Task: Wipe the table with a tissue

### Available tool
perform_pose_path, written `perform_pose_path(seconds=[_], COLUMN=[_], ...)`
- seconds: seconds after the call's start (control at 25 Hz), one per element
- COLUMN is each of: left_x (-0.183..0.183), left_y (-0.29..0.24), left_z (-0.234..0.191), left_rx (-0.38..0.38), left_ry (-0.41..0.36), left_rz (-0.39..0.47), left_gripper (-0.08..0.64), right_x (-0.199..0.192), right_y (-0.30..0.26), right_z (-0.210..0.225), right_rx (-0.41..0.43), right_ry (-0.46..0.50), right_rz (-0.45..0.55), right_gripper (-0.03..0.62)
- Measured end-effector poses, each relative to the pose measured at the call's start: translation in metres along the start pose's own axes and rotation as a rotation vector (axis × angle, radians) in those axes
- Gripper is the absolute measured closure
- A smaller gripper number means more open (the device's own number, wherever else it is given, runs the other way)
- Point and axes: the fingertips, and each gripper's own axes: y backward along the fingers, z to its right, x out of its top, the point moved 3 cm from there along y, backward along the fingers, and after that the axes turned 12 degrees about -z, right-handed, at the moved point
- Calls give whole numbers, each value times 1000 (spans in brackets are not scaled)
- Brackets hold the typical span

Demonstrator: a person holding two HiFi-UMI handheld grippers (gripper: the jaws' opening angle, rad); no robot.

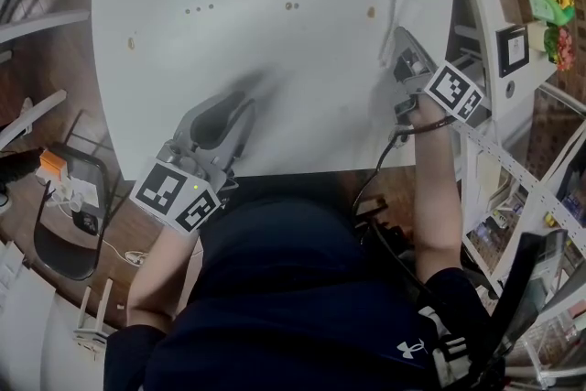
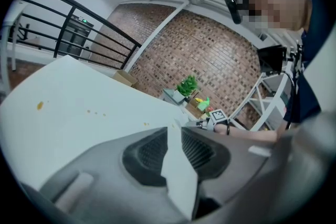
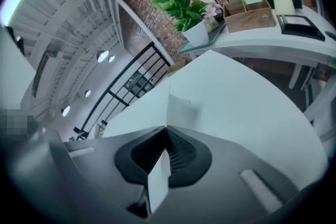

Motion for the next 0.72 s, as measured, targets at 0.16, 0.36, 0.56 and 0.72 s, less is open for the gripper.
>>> perform_pose_path(seconds=[0.16, 0.36, 0.56, 0.72], left_x=[2, 0, 0, 0], left_y=[-2, -6, -7, -5], left_z=[0, 5, 7, 8], left_rx=[-7, -17, -12, -5], left_ry=[1, 1, -6, -4], left_rz=[6, -4, -4, -1], left_gripper=[480, 480, 482, 482], right_x=[8, -8, -2, -3], right_y=[31, 16, -4, -13], right_z=[5, 35, 33, 20], right_rx=[96, 71, -145, -322], right_ry=[-196, -242, 141, 488], right_rz=[107, -6, -133, -248], right_gripper=[581, 581, 580, 475])
